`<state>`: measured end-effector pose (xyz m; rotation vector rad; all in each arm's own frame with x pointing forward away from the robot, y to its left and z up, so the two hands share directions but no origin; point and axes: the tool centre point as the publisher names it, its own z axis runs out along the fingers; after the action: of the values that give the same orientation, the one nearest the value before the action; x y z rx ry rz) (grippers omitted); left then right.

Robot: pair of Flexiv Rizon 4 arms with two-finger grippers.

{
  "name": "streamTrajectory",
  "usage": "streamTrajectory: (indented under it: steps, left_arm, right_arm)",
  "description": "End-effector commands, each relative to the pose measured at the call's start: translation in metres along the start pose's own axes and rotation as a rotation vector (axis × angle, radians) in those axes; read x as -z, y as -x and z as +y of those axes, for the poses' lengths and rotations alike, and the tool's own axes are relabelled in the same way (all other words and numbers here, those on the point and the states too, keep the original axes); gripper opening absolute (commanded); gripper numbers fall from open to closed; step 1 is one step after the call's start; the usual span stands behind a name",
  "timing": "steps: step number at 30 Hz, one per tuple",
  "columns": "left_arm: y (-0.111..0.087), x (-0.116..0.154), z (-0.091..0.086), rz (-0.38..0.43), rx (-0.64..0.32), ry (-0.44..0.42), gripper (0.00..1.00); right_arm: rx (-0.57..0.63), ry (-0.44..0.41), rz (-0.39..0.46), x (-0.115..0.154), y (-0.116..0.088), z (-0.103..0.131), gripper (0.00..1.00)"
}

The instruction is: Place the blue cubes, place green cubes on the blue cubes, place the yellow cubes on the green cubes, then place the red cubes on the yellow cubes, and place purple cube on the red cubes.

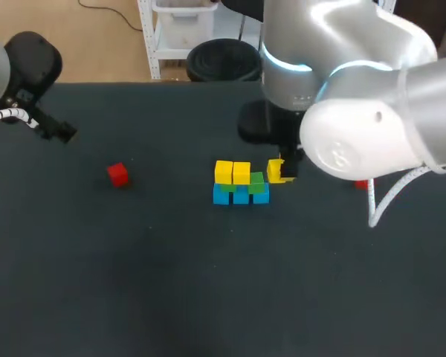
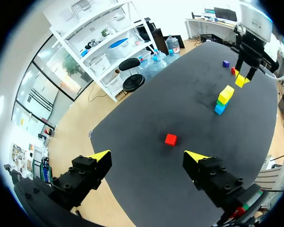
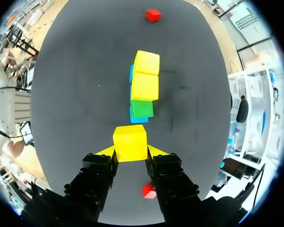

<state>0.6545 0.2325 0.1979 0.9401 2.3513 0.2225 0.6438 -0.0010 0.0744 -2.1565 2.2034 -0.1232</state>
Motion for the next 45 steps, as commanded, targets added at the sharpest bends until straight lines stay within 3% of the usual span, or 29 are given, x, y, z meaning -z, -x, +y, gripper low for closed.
streamTrajectory:
  steps: [1, 12, 45]
  left_arm:
    - [0.000, 0.000, 0.001, -0.001, -0.001, -0.002, 1.00]
    - [0.000, 0.000, 0.001, -0.001, -0.001, -0.002, 1.00]
    - [0.000, 0.000, 0.001, -0.001, -0.001, -0.002, 1.00]
  right_arm:
    - [0.019, 0.028, 0.014, -0.010, 0.009, -0.018, 0.00]
    - [0.047, 0.045, 0.007, -0.016, 0.014, -0.033, 0.00]
    - [0.046, 0.076, 0.017, -0.015, 0.021, -0.027, 0.00]
